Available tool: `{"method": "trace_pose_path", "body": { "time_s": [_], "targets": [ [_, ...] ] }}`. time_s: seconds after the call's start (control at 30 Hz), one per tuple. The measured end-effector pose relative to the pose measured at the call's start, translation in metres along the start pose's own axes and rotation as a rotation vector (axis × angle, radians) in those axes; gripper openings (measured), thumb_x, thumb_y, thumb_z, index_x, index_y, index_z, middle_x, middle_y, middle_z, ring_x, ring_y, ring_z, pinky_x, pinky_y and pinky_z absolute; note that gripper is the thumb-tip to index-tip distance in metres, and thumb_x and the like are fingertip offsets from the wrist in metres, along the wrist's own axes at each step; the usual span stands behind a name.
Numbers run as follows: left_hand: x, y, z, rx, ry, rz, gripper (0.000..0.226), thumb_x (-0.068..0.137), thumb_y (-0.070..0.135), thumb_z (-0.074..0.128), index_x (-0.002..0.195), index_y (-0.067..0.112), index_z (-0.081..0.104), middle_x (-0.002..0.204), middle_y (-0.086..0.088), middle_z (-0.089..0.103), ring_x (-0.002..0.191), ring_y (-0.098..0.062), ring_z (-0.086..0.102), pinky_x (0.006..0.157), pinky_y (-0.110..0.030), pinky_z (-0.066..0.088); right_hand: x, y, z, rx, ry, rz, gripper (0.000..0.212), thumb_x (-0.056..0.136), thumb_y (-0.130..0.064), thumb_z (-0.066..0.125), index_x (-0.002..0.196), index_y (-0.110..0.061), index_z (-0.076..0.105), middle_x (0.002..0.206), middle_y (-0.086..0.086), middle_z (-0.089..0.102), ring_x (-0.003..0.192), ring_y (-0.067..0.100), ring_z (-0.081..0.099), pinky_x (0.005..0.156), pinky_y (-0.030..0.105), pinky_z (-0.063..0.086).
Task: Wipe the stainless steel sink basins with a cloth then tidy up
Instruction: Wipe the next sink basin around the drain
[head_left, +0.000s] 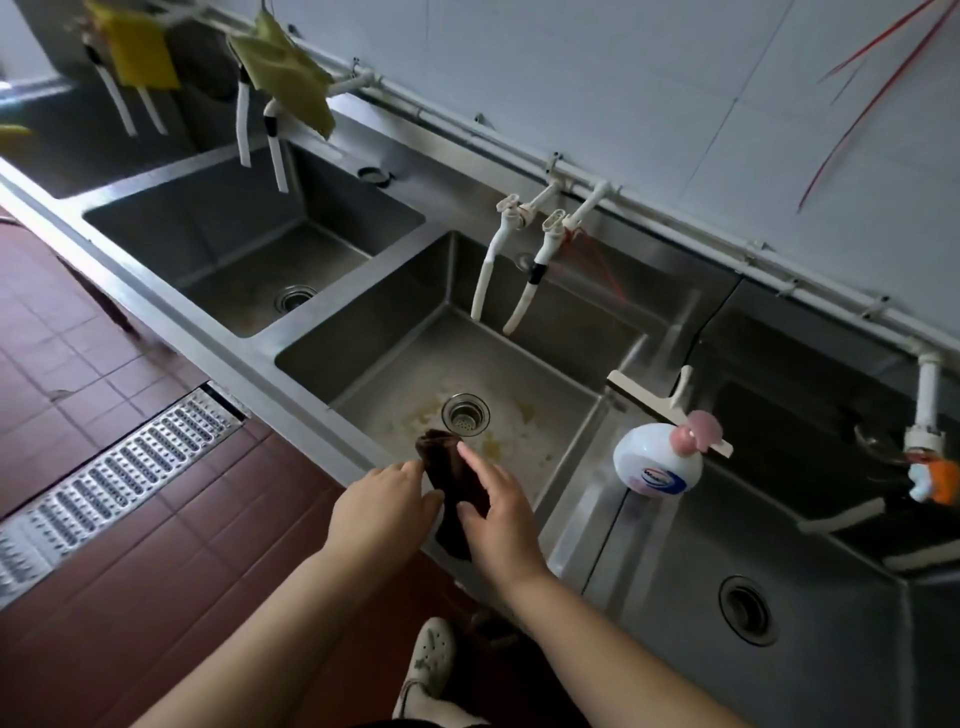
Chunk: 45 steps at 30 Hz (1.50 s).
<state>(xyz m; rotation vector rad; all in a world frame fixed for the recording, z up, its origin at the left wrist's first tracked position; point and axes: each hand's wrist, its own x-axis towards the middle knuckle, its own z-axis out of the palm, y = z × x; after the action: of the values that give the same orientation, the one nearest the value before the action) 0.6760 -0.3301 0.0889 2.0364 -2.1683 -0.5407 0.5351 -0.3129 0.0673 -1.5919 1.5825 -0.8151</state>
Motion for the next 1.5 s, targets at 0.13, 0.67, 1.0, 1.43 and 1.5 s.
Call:
{"method": "trace_pose_path", "body": {
  "time_s": [0.13,0.67,1.0,1.43,1.5],
  "targets": [
    [0.06,-0.013,-0.016,-0.189,0.012,-0.142,0.039,0.092,0.048,0.048,0.121,0.023,0.051,0.108,0.002,0.066,0.095,-0.016,0.062,0.066,-0.029,0.046,0.053,-0.009,0.016,0.122,0.003,0.031,0.071,0.087,-0.002,0.057,0.144,-0.036,0.031,0.139,-0.005,0.045,0.13,0.006,0.039,0.104,0.015,0.032],
    [0.225,-0.066,-0.057,-0.617,-0.252,-0.023,0.022,0.086,0.01,0.061,0.083,0.032,0.061,0.089,0.007,0.064,0.082,-0.007,0.062,0.071,-0.024,0.053,0.218,-0.008,0.044,-0.077,-0.052,0.169,0.093,0.083,-0.012,0.067,0.148,-0.041,0.007,0.145,-0.007,0.023,0.131,0.007,0.026,0.102,0.019,0.027],
    [0.307,-0.135,-0.058,-0.46,-0.416,0.192,0.018,0.087,0.016,0.058,0.089,0.033,0.064,0.086,0.008,0.064,0.076,-0.007,0.063,0.068,-0.027,0.054,0.276,-0.019,0.097,-0.246,0.077,0.385,0.011,0.073,-0.022,0.069,0.081,-0.015,0.066,0.085,0.002,0.066,0.087,0.02,0.058,0.069,0.027,0.039],
    [0.342,-0.164,0.032,-0.218,-0.612,0.189,0.024,0.087,0.012,0.051,0.106,0.022,0.062,0.099,-0.002,0.068,0.088,-0.021,0.062,0.066,-0.027,0.045,0.28,0.06,0.141,-0.212,-0.149,0.69,0.008,0.082,-0.026,0.064,0.089,-0.025,0.06,0.084,-0.007,0.059,0.082,0.017,0.058,0.051,0.015,0.033],
    [0.351,-0.163,0.042,-0.19,-0.595,0.165,0.03,0.089,0.012,0.048,0.115,0.021,0.06,0.11,-0.003,0.066,0.096,-0.022,0.062,0.072,-0.028,0.047,0.288,0.08,0.146,-0.222,-0.151,0.72,0.026,0.085,-0.024,0.061,0.111,-0.022,0.059,0.108,0.002,0.064,0.101,0.023,0.06,0.07,0.024,0.046]
  ]
}}
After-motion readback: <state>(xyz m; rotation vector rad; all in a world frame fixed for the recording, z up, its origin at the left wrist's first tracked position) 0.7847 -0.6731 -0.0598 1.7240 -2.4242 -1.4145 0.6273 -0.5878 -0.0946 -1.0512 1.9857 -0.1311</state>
